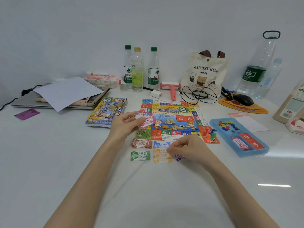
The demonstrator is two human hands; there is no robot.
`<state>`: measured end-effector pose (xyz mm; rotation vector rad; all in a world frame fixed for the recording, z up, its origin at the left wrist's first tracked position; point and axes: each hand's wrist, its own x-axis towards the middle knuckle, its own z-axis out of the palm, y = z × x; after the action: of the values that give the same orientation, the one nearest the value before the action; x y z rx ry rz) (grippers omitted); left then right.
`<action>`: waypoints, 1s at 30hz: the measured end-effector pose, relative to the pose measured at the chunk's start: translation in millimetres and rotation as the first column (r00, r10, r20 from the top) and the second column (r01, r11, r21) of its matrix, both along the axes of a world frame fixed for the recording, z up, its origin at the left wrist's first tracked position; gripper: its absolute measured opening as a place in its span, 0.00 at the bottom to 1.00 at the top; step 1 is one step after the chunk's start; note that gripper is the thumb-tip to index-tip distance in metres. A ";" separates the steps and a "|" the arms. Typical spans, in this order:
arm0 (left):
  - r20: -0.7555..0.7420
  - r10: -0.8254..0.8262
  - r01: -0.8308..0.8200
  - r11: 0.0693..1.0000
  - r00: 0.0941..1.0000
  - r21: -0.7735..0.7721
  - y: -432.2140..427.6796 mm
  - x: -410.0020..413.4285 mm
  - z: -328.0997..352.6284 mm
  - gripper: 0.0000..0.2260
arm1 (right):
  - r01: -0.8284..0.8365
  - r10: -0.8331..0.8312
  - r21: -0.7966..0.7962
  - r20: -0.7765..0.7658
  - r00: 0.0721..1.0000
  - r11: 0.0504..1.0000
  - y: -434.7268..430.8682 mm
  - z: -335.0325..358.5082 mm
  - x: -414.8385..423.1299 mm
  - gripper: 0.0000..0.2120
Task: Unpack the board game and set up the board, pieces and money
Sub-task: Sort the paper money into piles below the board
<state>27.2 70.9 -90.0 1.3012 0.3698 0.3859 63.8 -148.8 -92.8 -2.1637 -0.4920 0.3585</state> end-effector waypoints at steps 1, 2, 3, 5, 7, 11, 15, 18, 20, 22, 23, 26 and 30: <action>-0.001 -0.005 0.005 1.000 1.000 -0.003 -0.1 -0.1 -0.3 0.15 | -0.010 0.010 -0.009 -0.001 1.000 1.000 -0.2 -0.9 0.0 0.03; -0.001 -0.011 0.011 1.000 1.000 -0.006 -0.6 -0.3 0.0 0.14 | -0.019 0.019 -0.016 -0.008 1.000 1.000 -0.3 -1.2 -0.5 0.03; 0.000 -0.014 0.014 1.000 1.000 -0.007 -0.9 -0.1 0.1 0.13 | -0.024 0.024 -0.024 -0.016 1.000 0.999 -0.1 -0.9 -1.1 0.02; 0.003 -0.012 0.012 1.000 1.000 -0.007 -1.8 -0.2 0.8 0.13 | -0.029 0.028 -0.029 -0.027 0.999 0.999 0.3 0.5 -2.1 0.03; 0.003 -0.009 0.009 1.000 1.000 -0.007 -2.3 0.1 1.2 0.12 | -0.039 0.038 -0.025 -0.036 0.999 0.999 -0.1 3.4 -2.9 0.04; -0.002 -0.007 0.007 1.000 1.000 0.000 -2.1 0.0 1.7 0.12 | -0.073 0.071 -0.046 -0.056 0.996 0.996 -1.2 7.9 -3.9 0.04; 0.001 -0.021 0.021 1.000 1.000 0.008 -2.9 -1.0 1.6 0.12 | -0.120 0.118 -0.148 -0.024 0.993 0.982 0.4 4.7 -2.8 0.08; -0.005 -0.017 0.017 1.000 1.000 0.008 -3.0 -1.0 1.8 0.13 | -0.103 0.117 -0.221 0.050 0.992 0.970 3.4 -0.7 -1.1 0.10; -0.009 -0.011 0.011 1.000 1.000 0.008 -3.5 -0.6 2.1 0.14 | -0.081 0.116 -0.266 0.119 0.986 0.961 5.3 -2.3 -2.5 0.10; -0.007 -0.008 0.008 1.000 1.000 0.005 -3.7 -0.4 2.2 0.14 | -0.049 0.109 -0.300 0.187 0.976 0.953 6.7 -3.5 -5.1 0.09; -0.005 -0.009 0.009 1.000 1.000 0.003 -3.8 -0.4 2.2 0.14 | -0.030 0.103 -0.310 0.221 0.970 0.950 7.2 -4.4 -6.4 0.09; -0.003 -0.010 0.010 1.000 1.000 0.007 -3.3 -0.6 1.4 0.13 | 0.010 0.082 -0.281 0.314 0.946 0.960 8.7 -6.7 -11.0 0.10; -0.007 -0.003 0.003 1.000 1.000 0.007 -2.5 0.0 0.7 0.14 | -0.051 0.117 -0.184 0.363 0.925 0.982 7.3 -3.0 -14.6 0.06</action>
<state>27.1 68.4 -89.3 1.3098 0.3722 0.3805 49.2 -141.6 -95.9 -2.3950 -0.7939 0.0308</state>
